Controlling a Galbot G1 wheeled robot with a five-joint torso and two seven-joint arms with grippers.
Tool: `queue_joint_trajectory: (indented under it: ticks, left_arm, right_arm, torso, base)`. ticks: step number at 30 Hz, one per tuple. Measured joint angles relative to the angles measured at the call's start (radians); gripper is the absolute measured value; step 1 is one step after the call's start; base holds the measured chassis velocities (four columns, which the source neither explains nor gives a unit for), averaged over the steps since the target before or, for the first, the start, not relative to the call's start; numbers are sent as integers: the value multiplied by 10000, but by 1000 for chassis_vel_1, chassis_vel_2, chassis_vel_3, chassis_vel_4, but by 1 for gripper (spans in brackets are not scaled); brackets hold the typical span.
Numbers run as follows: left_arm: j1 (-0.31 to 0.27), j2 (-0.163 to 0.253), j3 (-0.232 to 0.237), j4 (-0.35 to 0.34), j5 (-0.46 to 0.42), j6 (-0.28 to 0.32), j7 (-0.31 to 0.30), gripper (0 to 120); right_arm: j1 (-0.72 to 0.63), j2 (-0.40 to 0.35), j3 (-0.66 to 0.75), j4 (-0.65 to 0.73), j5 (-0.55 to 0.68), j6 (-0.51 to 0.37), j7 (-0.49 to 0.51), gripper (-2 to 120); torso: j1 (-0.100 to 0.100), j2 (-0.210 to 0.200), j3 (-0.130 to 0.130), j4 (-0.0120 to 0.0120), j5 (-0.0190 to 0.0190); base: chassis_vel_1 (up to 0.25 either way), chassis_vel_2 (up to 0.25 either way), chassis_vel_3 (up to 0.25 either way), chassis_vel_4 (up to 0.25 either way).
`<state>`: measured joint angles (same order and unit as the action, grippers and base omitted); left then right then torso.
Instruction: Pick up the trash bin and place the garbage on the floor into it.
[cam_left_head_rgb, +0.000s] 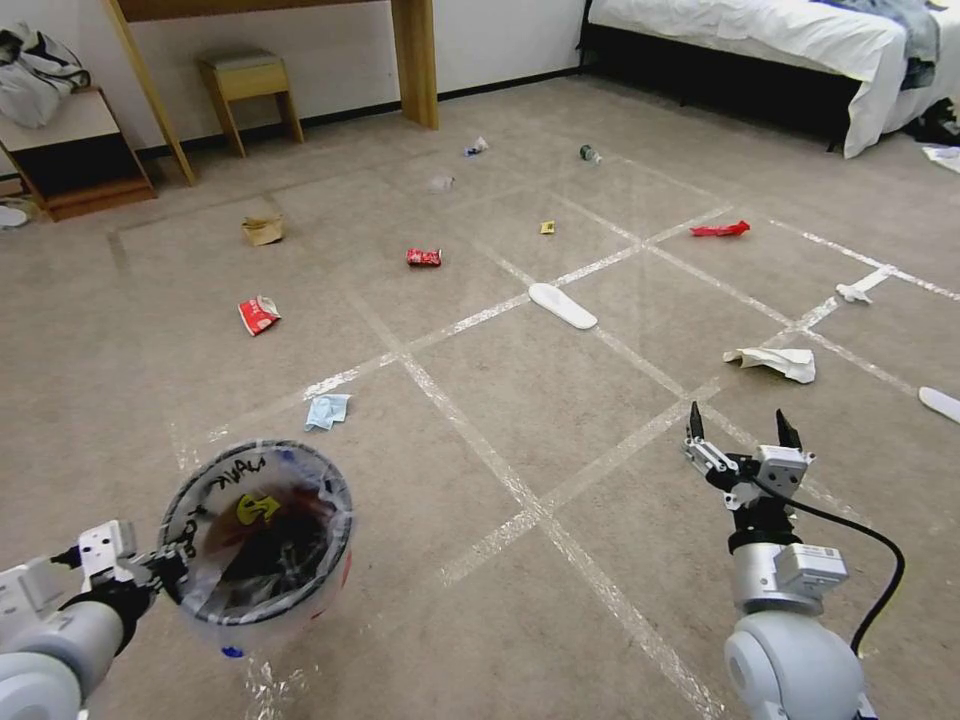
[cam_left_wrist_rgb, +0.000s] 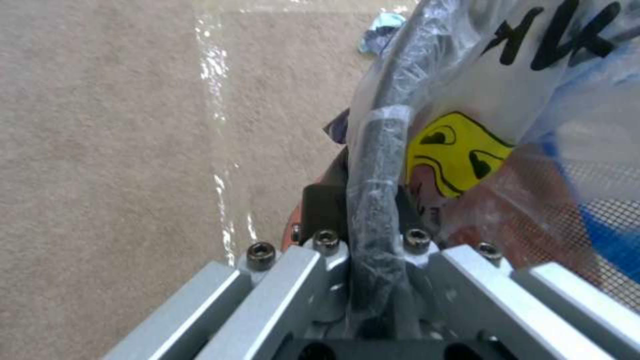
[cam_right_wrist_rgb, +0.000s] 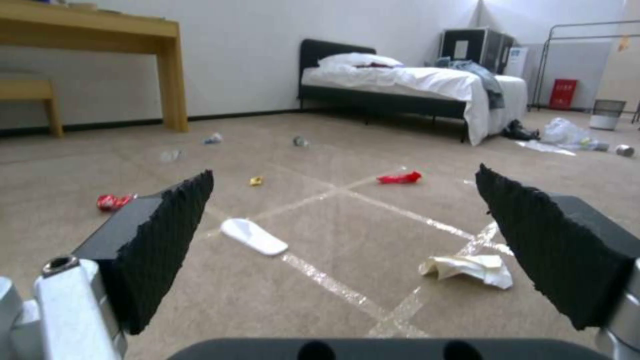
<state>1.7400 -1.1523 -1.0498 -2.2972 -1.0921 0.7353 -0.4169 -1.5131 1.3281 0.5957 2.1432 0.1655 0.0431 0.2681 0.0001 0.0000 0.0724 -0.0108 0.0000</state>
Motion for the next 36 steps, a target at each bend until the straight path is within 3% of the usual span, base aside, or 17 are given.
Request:
queue_joint_trajectory:
  ticks: [14, 36]
  left_arm:
    - [-490, -264, 286, 563, 172, -2, 1, 0]
    - [-621, -408, 295, 949, 433, 3, 343, 0]
  right_arm:
    - [192, 100, 57, -147, -11, 87, -163, 100]
    - [306, 207, -34, -354, -21, -104, -152, 100]
  torso:
    - [0, 0, 0, -2, -1]
    - [0, 0, 0, 0, -1]
  base:
    - [0, 0, 0, 0]
    - [0, 0, 0, 0]
